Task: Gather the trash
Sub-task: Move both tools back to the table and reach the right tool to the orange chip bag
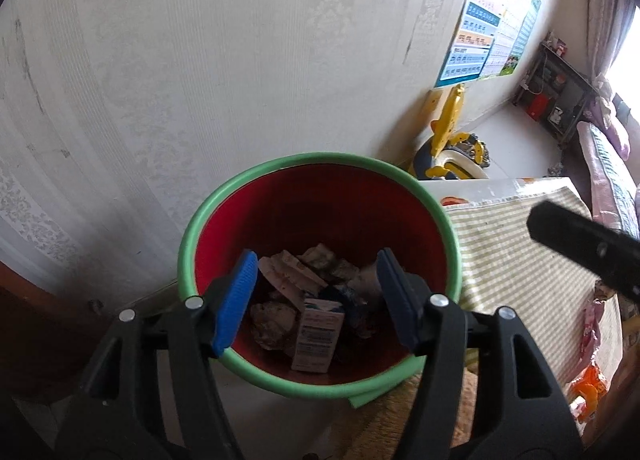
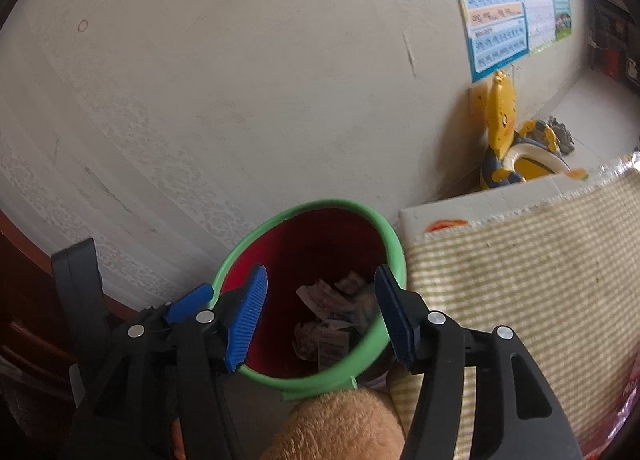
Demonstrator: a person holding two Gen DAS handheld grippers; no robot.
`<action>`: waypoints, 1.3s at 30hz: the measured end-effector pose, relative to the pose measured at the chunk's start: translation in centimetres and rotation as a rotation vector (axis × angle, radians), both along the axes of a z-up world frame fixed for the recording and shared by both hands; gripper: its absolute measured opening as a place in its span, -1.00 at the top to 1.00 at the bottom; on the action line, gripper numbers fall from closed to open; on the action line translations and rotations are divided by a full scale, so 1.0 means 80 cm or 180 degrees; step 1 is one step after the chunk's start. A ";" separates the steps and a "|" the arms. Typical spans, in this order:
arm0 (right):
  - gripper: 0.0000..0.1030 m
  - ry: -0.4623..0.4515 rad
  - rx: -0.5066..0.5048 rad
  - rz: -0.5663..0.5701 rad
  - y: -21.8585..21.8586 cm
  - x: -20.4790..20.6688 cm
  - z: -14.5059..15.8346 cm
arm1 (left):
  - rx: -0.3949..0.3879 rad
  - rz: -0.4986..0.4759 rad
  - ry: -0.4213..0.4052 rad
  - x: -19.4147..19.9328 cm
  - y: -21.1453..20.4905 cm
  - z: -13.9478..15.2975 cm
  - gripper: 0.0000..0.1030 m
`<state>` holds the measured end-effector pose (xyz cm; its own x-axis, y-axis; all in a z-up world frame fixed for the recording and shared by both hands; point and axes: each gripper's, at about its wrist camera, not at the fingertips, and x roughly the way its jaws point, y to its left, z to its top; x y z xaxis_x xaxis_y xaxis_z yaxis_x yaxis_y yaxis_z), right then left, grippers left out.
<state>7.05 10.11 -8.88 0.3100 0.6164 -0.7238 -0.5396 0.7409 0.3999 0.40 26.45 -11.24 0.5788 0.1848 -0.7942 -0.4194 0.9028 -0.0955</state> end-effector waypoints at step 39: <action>0.30 0.0810 -0.0695 -0.1786 -0.465 -0.124 -0.108 | -0.0092 -0.2315 0.0178 0.056 -0.417 -0.022 -0.20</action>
<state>-2.86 -27.08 -17.50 0.3444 0.2413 -0.9073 0.0444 0.9611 0.2725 4.86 -6.89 -13.02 0.5055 -0.2526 -0.8250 0.2807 0.9523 -0.1196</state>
